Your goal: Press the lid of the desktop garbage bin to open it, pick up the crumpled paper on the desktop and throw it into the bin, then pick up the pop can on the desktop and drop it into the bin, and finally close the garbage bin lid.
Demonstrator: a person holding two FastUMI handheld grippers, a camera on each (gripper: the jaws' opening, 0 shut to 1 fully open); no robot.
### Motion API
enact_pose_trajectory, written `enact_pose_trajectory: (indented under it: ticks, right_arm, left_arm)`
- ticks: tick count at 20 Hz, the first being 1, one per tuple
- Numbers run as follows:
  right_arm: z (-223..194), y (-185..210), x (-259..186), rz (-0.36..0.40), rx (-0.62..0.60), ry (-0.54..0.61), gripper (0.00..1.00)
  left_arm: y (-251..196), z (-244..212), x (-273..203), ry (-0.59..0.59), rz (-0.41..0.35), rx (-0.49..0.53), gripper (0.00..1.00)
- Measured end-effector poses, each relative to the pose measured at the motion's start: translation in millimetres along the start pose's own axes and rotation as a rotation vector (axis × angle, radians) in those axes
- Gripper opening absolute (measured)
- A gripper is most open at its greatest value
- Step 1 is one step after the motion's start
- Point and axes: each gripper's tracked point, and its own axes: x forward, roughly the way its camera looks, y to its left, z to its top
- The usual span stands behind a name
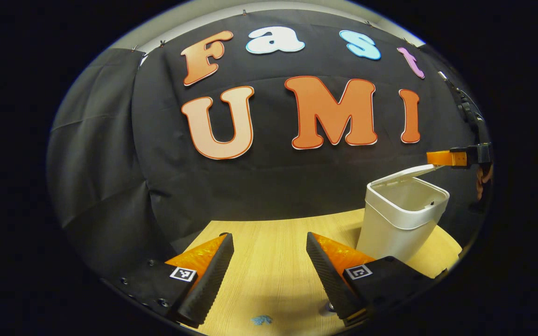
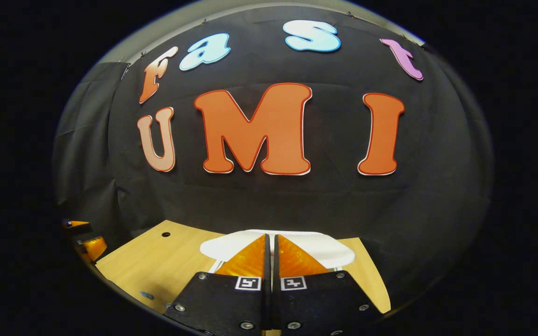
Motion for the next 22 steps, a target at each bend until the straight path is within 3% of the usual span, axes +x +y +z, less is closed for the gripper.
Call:
enact_pose_trajectory:
  ticks: [5, 12, 18, 20, 22]
  right_arm:
    - [15.8, 1.2, -6.6, 0.014, -0.024, -0.08, 0.01]
    - [27.0, 26.1, -23.5, 0.119, -0.073, -0.181, 0.01]
    - [-3.2, 59.5, -34.8, 0.189, -0.08, -0.141, 0.02]
    - [-13.7, 71.5, -40.5, 0.197, -0.077, -0.119, 0.08]
    - [-25.6, 86.7, -45.7, 0.205, -0.077, -0.095, 0.21]
  left_arm:
    - [5.0, -3.2, -1.4, 0.007, 0.021, -0.013, 0.97]
    - [15.2, -17.3, -1.2, 0.049, 0.054, -0.036, 0.97]
    - [22.3, -48.6, 4.2, 0.143, 0.034, -0.089, 1.0]
    - [25.7, -62.0, 7.1, 0.188, 0.018, -0.113, 1.0]
    - [29.6, -77.4, 8.5, 0.237, -0.004, -0.121, 1.0]
